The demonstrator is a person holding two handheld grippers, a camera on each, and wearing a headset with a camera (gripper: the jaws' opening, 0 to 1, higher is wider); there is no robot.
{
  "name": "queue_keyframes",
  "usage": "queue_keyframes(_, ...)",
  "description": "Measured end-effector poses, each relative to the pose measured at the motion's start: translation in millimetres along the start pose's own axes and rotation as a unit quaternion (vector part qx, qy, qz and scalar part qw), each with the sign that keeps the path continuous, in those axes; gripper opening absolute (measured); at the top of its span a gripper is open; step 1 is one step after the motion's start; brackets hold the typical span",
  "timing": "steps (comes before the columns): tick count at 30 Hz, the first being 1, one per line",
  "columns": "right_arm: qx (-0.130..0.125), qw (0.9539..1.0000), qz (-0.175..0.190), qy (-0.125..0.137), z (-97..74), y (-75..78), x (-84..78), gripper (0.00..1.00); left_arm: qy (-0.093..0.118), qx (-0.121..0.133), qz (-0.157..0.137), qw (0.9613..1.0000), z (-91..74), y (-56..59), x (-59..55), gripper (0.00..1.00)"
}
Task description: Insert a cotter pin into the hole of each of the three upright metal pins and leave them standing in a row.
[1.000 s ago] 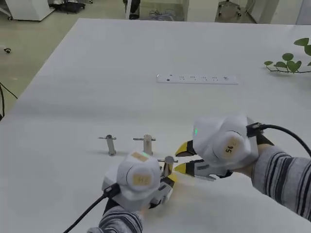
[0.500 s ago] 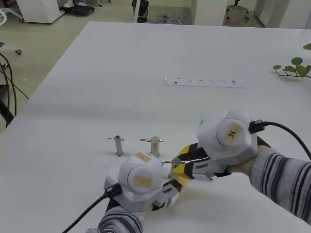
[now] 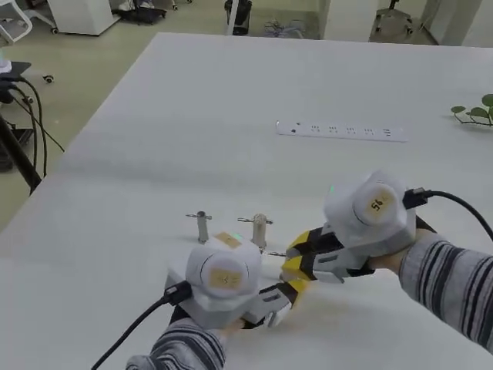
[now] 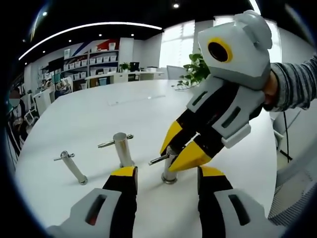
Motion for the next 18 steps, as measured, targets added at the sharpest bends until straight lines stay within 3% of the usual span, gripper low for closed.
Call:
queue_keyframes(7, -0.007, 0.9999, -0.006, -0.008, -5.3, 14.5, -0.4, 0.09, 0.011, -0.016, -0.001, 0.9998, -11.2, 0.6, 5.9, 0.52)
queue_keyframes(18, -0.013, 0.9992, -0.021, -0.031, -10.2, 39.8, -3.5, 0.09, 0.015, -0.009, 0.011, 0.9998, -27.5, -3.7, 10.2, 0.58)
Point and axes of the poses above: the centre of the closed fingertips' face, and the gripper's own axes: z roughly forward along the fingers, y roughly to its right, x roughly out of its top, the point moved 9 cm from there along -z, roughly backward along the fingers, and after that the axes turned 5 degrees about -x, right-handed, at the moved point
